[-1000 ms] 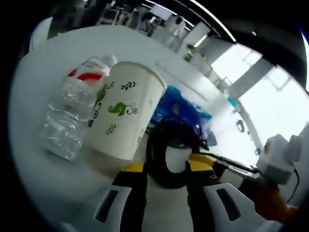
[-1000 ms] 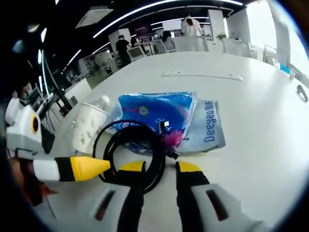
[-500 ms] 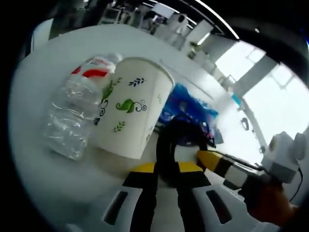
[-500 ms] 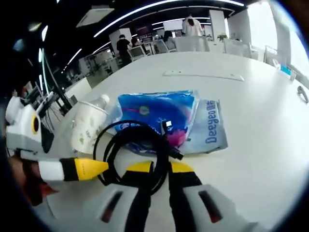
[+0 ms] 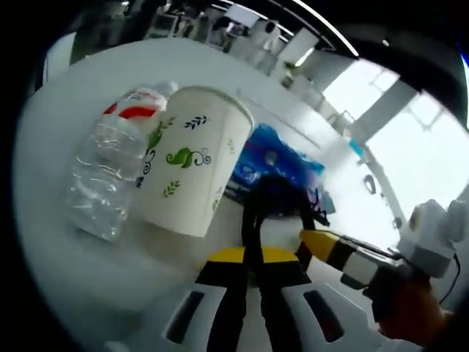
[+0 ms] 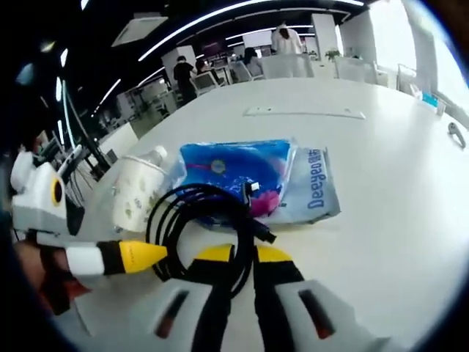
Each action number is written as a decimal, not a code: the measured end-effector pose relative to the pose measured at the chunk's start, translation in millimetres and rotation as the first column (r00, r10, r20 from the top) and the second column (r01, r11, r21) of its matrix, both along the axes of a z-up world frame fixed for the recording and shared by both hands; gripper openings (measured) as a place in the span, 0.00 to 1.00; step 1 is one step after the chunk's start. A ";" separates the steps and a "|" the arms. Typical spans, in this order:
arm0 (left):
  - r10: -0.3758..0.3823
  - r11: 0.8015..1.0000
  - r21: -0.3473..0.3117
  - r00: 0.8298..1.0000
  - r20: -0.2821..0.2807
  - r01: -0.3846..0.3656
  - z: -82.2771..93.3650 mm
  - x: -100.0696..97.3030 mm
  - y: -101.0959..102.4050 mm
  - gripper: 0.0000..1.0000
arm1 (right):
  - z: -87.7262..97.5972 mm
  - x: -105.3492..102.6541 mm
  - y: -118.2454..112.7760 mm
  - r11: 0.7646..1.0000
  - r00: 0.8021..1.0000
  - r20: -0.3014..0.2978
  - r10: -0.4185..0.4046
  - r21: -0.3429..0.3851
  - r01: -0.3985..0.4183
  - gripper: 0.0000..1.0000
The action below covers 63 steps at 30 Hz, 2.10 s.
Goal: Arrange the tabletop items into an orderly group along one side of the table until the central work area is clear of visible clutter.
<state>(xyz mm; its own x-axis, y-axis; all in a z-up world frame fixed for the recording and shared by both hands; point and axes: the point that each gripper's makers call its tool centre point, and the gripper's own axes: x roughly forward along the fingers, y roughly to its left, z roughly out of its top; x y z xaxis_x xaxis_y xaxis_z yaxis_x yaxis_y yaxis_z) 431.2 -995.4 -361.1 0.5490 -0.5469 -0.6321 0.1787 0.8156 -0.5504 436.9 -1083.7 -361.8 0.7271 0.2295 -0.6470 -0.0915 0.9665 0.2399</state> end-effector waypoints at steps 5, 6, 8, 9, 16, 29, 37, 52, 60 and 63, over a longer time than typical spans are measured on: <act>-0.011 1.000 -0.005 1.000 0.001 0.011 2.0 -3.0 -2.8 0.00 | 1.8 -3.1 -2.5 1.000 1.000 0.003 -0.008 0.004 0.008 0.07; -0.014 1.000 -0.007 1.000 0.001 0.014 2.7 -3.9 -3.9 0.00 | 2.3 -4.2 -3.2 1.000 1.000 0.003 -0.009 0.004 0.009 0.07; -0.022 1.000 -0.007 1.000 0.006 0.022 4.3 -5.3 -5.4 0.00 | 2.8 -6.1 -4.9 1.000 1.000 0.000 -0.017 0.008 0.017 0.07; -0.024 1.000 -0.009 1.000 0.006 0.024 4.9 -5.8 -6.2 0.00 | 3.3 -6.9 -5.6 1.000 1.000 0.001 -0.019 0.008 0.019 0.06; -0.039 0.999 -0.018 0.999 0.026 0.039 11.7 -5.6 -11.0 0.00 | 9.5 -10.9 -11.6 0.999 0.999 0.015 -0.040 0.016 0.039 0.06; -0.089 0.995 -0.028 0.993 0.073 0.091 30.7 -6.8 -29.9 0.00 | 27.4 -15.0 -29.8 0.996 0.995 0.040 -0.090 0.024 0.089 0.05; -0.139 0.989 -0.030 0.986 0.093 0.142 38.1 -11.6 -46.8 0.00 | 33.4 -23.9 -46.4 0.991 0.991 0.047 -0.128 0.030 0.127 0.05; -0.218 0.974 -0.038 0.970 0.109 0.223 48.2 -22.8 -76.8 0.00 | 45.5 -39.7 -76.2 0.981 0.980 0.055 -0.191 0.023 0.190 0.05; -0.264 0.961 -0.051 0.957 0.115 0.272 51.8 -30.4 -96.2 0.00 | 49.9 -50.0 -95.0 0.975 0.974 0.053 -0.222 0.013 0.222 0.05; -0.280 0.956 -0.057 0.953 0.113 0.287 51.9 -34.2 -103.7 0.00 | 50.9 -54.4 -101.1 0.972 0.971 0.049 -0.234 0.010 0.234 0.05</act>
